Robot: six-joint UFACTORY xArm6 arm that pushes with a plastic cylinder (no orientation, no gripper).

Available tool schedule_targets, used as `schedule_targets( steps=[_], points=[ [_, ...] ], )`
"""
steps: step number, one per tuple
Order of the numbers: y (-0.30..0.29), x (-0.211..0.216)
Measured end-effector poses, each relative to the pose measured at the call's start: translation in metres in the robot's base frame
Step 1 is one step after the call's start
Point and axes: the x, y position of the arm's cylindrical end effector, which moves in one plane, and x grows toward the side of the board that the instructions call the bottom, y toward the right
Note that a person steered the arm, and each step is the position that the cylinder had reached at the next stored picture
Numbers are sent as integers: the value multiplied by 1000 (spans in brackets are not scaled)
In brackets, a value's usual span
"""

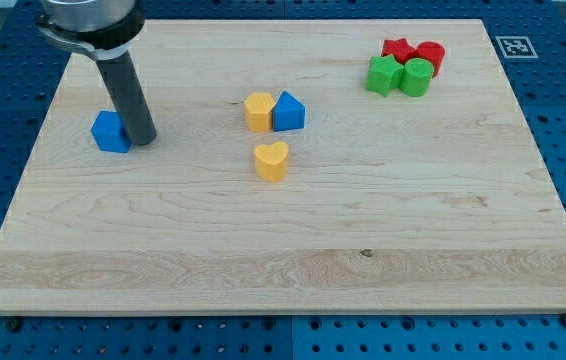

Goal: Push blue triangle slightly up

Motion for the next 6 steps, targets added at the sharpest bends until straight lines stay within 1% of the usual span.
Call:
schedule_targets(
  steps=[2, 3, 5, 6],
  points=[
    [117, 0],
    [162, -4],
    [172, -57],
    [199, -66]
  ],
)
